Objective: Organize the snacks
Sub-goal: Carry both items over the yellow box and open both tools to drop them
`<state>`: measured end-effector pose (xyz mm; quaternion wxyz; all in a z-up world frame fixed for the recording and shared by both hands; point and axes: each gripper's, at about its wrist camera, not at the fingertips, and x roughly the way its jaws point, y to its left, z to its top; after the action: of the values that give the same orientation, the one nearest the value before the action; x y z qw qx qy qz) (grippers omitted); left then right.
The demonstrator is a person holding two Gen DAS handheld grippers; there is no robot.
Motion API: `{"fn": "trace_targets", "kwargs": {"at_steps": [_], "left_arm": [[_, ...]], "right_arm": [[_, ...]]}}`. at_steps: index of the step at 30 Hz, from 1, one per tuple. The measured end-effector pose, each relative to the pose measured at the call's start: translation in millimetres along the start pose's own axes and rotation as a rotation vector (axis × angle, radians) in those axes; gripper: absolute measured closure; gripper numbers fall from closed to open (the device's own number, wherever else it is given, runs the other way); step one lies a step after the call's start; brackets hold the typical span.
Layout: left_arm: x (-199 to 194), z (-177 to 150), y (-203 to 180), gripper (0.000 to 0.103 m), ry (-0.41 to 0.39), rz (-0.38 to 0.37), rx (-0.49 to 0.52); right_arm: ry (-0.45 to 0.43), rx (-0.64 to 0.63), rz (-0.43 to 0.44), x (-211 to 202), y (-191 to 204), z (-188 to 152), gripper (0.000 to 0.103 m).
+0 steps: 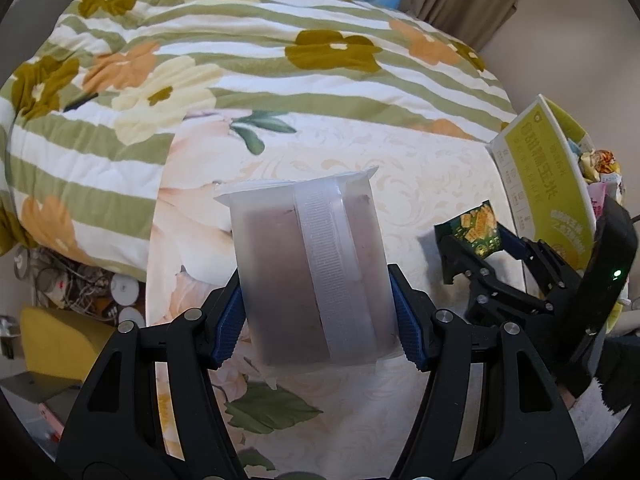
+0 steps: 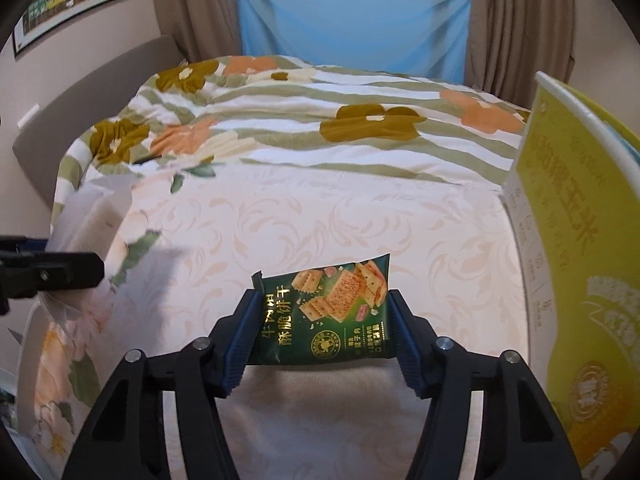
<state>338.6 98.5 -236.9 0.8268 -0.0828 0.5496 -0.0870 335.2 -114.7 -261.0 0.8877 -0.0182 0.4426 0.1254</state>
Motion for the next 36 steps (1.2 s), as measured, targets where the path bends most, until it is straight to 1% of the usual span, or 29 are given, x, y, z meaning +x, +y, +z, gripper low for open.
{"fn": "trace_targets", "kwargs": {"at_steps": [5,10,13,17,23,26,28,31,33,36], "left_arm": [[-22,10,-12,0.042,-0.038,-0.024,0.036],[-52,23,-34,0.042,-0.089,-0.064,0.101],[-71,31,-55,0.042,-0.122,-0.105,0.155],[-94,38,-91,0.042,-0.155,-0.180,0.232],[-113,33,-164,0.042,-0.178,-0.272,0.321],[-115,27,-201,0.042,-0.178,-0.304,0.337],[-115,22,-231,0.042,-0.181,-0.326,0.340],[-113,12,-276,0.042,-0.180,-0.341,0.352],[-108,7,-303,0.042,-0.173,-0.355,0.366],[-95,-1,-345,0.042,-0.150,-0.351,0.383]], "right_arm": [[-0.051,0.037,0.014,-32,-2,17,0.045],[-0.112,0.084,0.003,-80,-3,38,0.045],[-0.144,0.122,-0.017,-111,-7,46,0.045],[-0.177,0.184,-0.062,-155,-21,51,0.045],[-0.203,0.290,-0.139,-211,-66,42,0.045],[-0.208,0.327,-0.178,-236,-95,28,0.045],[-0.213,0.346,-0.189,-252,-117,19,0.045],[-0.223,0.359,-0.206,-272,-148,5,0.045],[-0.225,0.368,-0.202,-284,-169,-2,0.045],[-0.227,0.369,-0.206,-298,-198,-12,0.045]]}}
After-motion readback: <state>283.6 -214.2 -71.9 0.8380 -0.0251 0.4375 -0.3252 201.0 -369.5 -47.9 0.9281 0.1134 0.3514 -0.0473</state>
